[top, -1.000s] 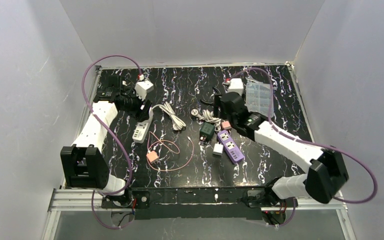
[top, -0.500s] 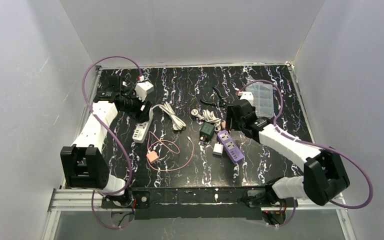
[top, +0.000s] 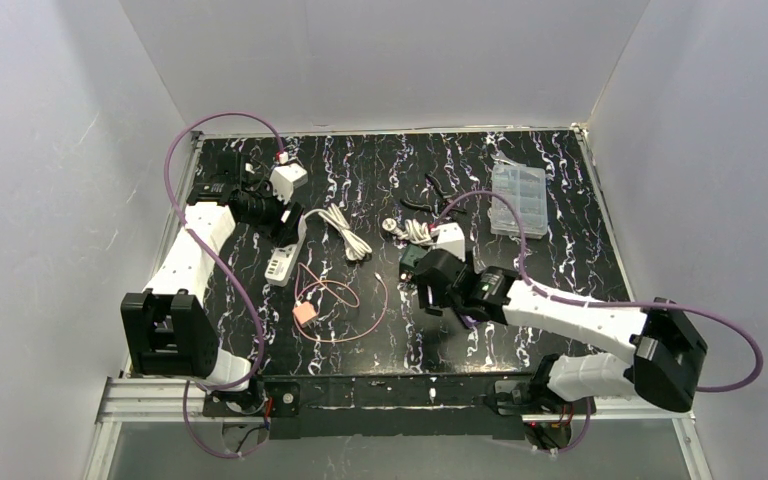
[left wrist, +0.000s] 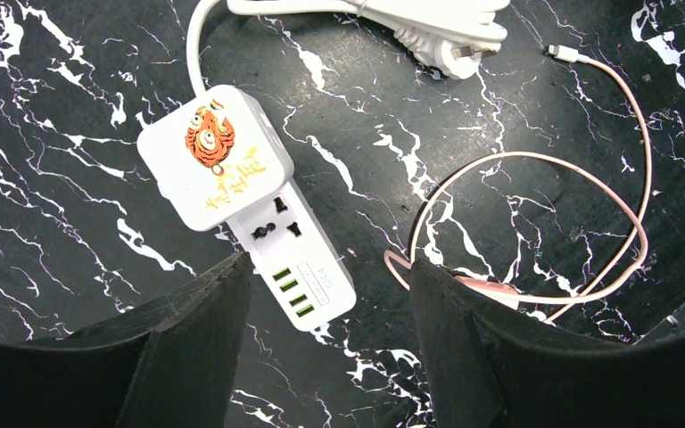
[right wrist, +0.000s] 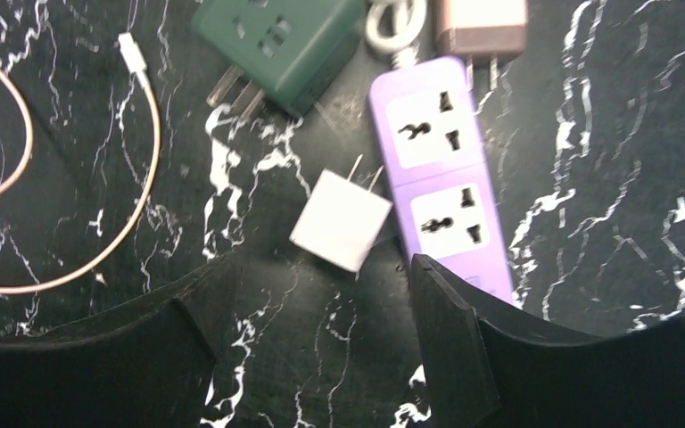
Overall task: Insert the plug
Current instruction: Pick up the plug from the center of the board.
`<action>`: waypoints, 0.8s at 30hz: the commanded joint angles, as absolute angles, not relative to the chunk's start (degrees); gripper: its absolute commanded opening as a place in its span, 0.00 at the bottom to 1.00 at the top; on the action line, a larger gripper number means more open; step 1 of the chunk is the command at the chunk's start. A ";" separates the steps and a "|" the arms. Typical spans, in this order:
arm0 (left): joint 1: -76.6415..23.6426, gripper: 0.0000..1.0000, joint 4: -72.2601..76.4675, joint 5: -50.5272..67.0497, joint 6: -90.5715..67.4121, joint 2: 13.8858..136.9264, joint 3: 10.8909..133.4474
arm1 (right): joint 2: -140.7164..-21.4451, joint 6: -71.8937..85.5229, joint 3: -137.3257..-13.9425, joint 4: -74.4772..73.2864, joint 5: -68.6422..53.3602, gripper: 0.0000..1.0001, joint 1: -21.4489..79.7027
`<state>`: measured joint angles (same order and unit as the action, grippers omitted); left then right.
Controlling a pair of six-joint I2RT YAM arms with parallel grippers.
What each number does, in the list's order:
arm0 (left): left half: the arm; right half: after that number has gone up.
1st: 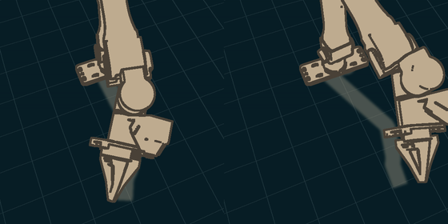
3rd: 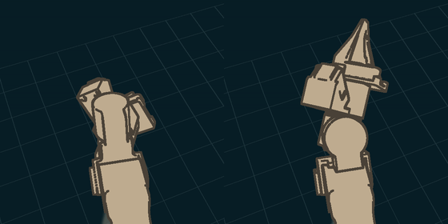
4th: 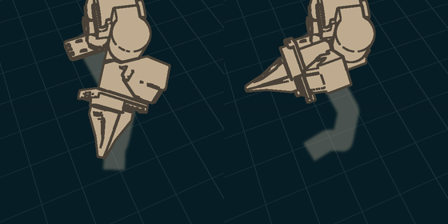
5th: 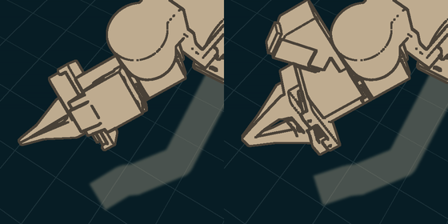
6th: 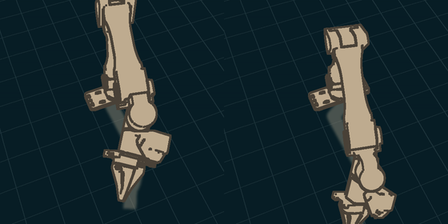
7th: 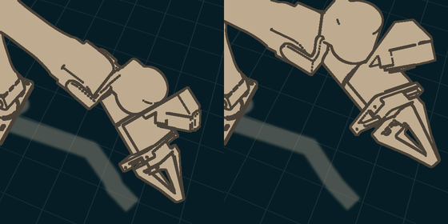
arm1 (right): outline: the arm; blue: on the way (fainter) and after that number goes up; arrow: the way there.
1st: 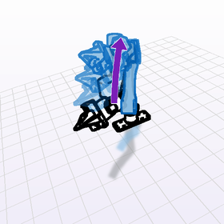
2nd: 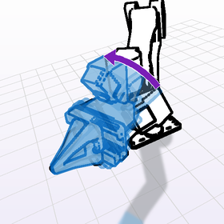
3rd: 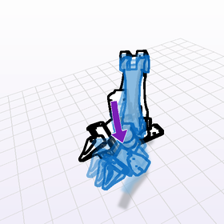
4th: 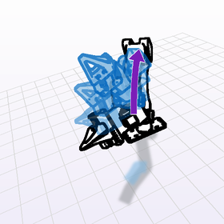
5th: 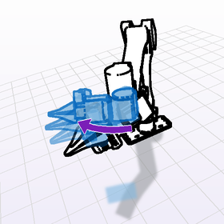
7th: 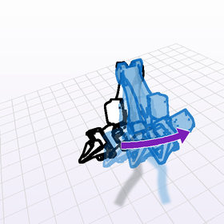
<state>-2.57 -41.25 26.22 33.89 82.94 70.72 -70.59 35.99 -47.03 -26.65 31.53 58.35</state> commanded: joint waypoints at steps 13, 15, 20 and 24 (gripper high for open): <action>-2.38 0.65 -43.59 25.22 34.76 81.93 71.43 | -80.07 42.05 -42.22 -23.72 32.00 0.75 62.58; -2.37 0.67 -43.51 24.35 35.01 82.38 71.05 | -81.08 41.49 -41.76 -22.29 32.14 0.75 62.62; -2.29 0.68 -42.95 22.59 35.51 83.08 69.58 | -84.66 39.86 -43.05 -20.01 33.70 0.73 62.34; -2.29 0.68 -42.54 22.86 35.79 82.22 69.08 | -86.66 39.52 -43.62 -18.55 35.23 0.68 61.81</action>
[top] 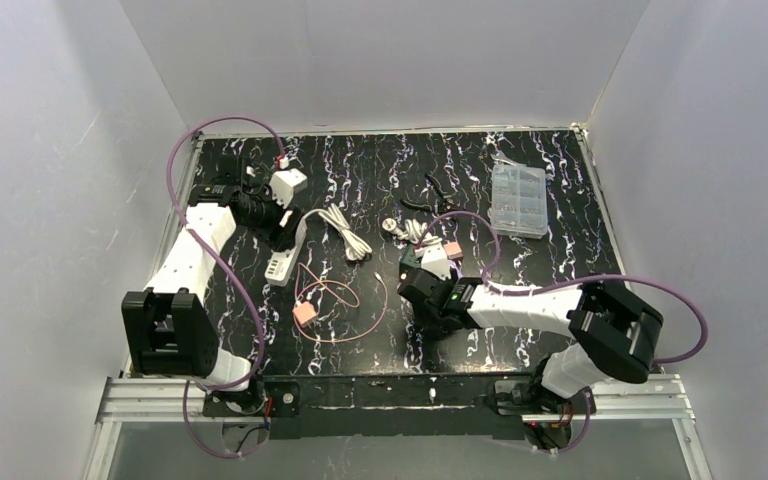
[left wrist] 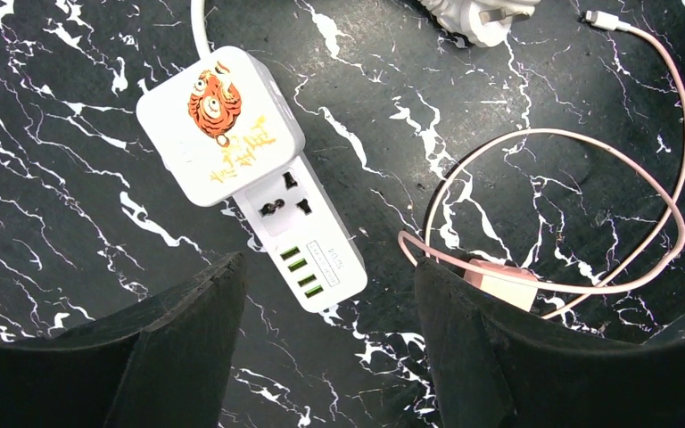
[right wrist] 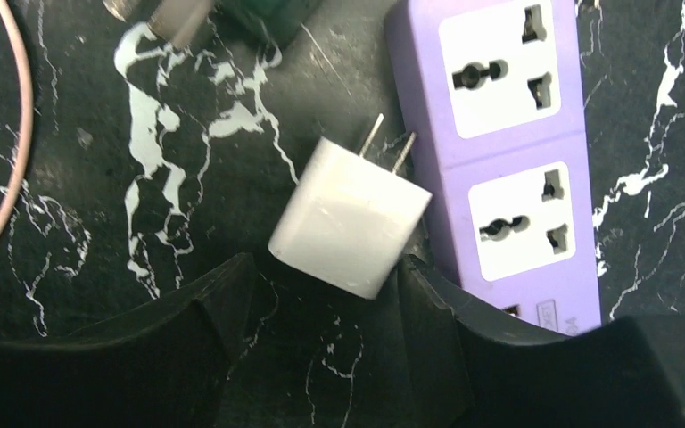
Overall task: Insert the plug
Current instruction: Pick up the plug from the center of the board.
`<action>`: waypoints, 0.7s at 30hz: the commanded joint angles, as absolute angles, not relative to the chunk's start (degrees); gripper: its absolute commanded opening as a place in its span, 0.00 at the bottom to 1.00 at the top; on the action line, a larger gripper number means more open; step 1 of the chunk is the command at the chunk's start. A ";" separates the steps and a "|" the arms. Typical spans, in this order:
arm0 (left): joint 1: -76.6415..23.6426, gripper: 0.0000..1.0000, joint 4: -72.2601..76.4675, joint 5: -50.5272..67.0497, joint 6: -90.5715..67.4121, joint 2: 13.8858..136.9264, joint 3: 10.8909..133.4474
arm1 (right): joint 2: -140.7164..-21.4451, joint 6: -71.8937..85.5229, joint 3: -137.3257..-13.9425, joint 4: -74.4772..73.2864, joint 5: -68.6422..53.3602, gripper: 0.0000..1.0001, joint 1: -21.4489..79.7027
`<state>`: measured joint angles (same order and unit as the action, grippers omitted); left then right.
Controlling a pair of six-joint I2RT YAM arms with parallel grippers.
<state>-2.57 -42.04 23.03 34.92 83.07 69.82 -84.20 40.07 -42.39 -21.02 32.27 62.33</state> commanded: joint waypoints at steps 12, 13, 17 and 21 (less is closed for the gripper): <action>-2.27 0.68 -42.39 23.13 37.00 81.01 68.68 | -90.49 38.06 -44.94 -15.84 35.94 0.72 61.00; -2.13 0.68 -42.22 23.00 37.05 81.14 68.46 | -90.72 37.56 -45.04 -15.30 35.95 0.73 60.95; -1.78 0.68 -41.86 22.99 36.62 81.57 68.10 | -92.03 36.59 -45.88 -14.02 35.39 0.76 60.03; -1.62 0.68 -41.58 23.29 36.47 81.26 67.65 | -92.42 36.65 -45.83 -13.12 34.13 0.84 58.85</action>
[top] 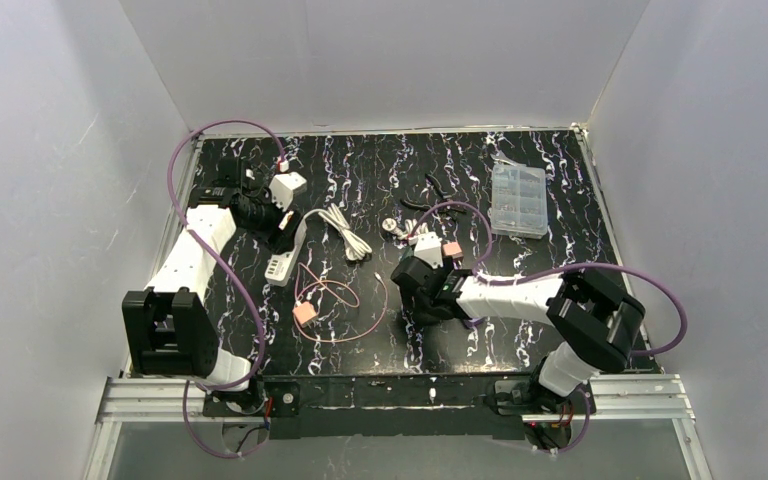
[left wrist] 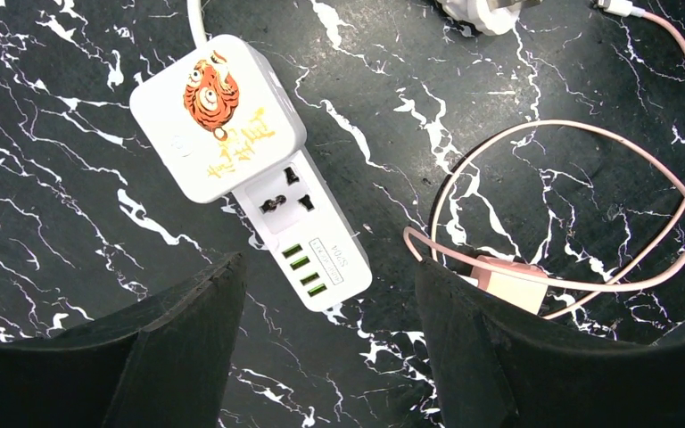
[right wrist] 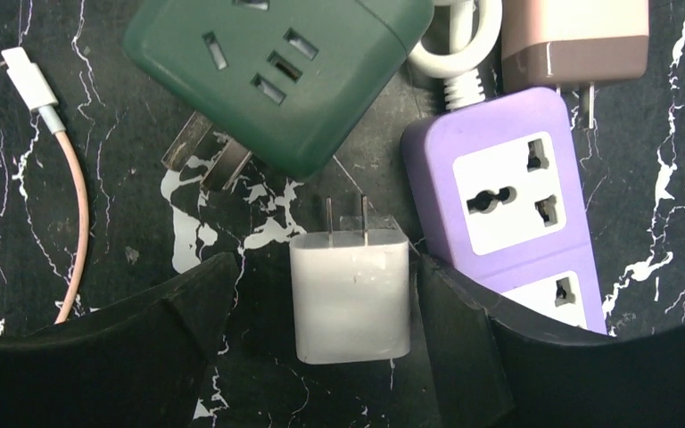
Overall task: Insert the plug
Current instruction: Pick up the plug from the center of the board.
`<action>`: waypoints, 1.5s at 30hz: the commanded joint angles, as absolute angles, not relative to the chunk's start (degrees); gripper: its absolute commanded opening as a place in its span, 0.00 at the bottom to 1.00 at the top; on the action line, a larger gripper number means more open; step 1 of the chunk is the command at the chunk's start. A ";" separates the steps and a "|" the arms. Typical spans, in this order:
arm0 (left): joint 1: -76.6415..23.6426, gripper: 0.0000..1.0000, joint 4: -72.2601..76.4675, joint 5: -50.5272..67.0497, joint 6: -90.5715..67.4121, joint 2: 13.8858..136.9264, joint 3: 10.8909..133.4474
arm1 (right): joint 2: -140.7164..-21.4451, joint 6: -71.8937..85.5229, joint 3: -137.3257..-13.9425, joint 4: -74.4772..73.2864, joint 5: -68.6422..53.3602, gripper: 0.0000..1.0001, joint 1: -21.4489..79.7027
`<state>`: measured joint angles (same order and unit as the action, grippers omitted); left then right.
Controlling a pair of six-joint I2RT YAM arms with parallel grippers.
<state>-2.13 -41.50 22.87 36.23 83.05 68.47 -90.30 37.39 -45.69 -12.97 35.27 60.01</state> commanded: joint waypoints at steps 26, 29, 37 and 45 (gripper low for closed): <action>-1.47 0.71 -43.81 34.54 37.60 78.59 73.54 | -80.45 25.14 -54.59 -15.50 27.73 0.22 55.78; -1.46 0.73 -43.96 40.54 40.16 76.94 75.43 | -78.85 22.11 -63.32 -18.28 16.74 0.19 51.98; -3.66 0.78 -42.63 53.79 64.12 65.59 75.48 | -81.07 19.34 -75.12 -12.25 -23.43 0.19 42.02; -12.74 0.82 -51.20 51.81 93.14 51.32 67.90 | -87.10 35.16 -76.42 11.83 -53.50 0.24 39.74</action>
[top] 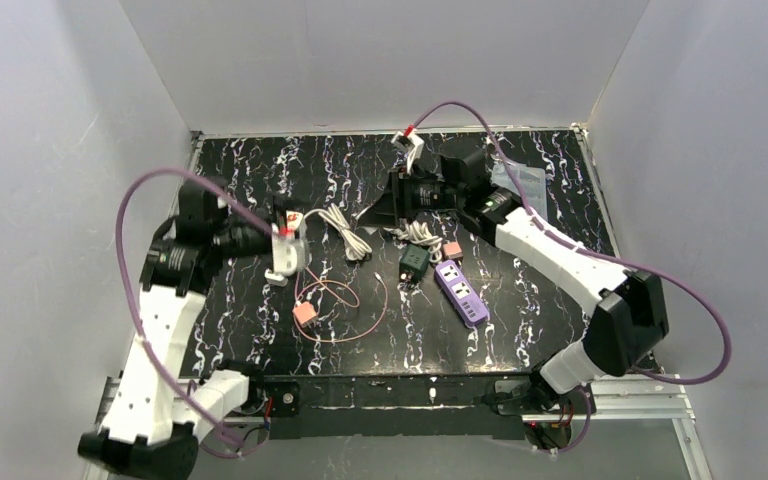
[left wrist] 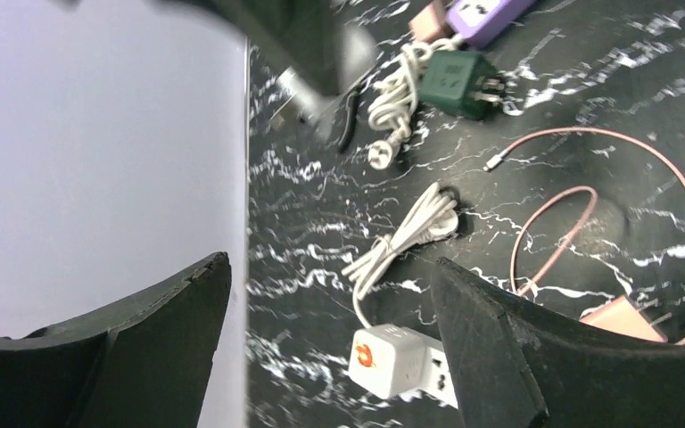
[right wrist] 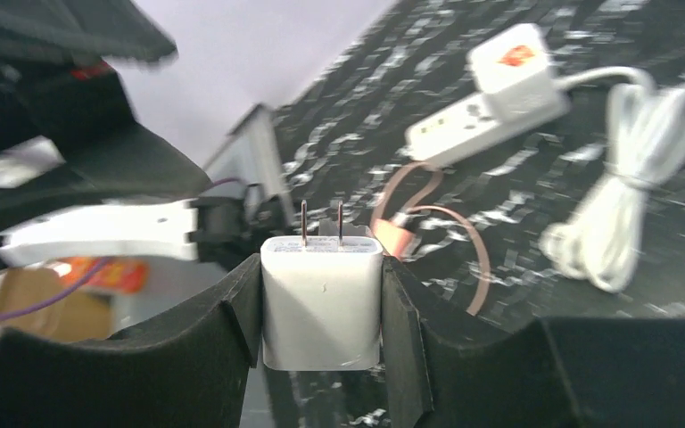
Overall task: Insert the plug
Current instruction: Pick up the plug from the center of the board.
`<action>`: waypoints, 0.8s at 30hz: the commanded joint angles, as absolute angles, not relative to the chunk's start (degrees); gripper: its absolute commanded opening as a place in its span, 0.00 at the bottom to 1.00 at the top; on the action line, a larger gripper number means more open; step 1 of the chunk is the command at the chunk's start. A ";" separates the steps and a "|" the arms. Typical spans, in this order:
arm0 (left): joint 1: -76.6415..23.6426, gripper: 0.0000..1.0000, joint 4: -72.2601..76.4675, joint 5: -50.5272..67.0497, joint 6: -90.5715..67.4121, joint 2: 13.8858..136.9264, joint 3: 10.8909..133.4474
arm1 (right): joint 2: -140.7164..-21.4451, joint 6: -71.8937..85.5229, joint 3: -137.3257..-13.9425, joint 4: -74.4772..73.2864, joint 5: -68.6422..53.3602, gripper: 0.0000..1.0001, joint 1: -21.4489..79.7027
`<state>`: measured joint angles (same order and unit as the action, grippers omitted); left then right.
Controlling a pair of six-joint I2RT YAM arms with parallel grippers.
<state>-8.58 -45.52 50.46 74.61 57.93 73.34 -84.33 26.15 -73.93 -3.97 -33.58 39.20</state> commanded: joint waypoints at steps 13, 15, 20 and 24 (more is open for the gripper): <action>-18.70 0.82 -44.61 49.90 92.93 49.31 66.11 | -94.46 35.13 -82.84 12.84 -57.11 0.25 46.78; -18.64 0.81 -43.91 49.80 91.32 49.39 66.19 | -94.88 34.76 -83.13 12.75 -56.86 0.25 47.48; -18.65 0.67 -43.77 50.12 88.65 48.74 66.46 | -95.48 34.99 -82.58 14.08 -55.79 0.25 47.81; -18.71 0.55 -43.77 50.84 87.37 47.46 65.93 | -96.77 37.37 -82.98 17.67 -55.77 0.25 47.81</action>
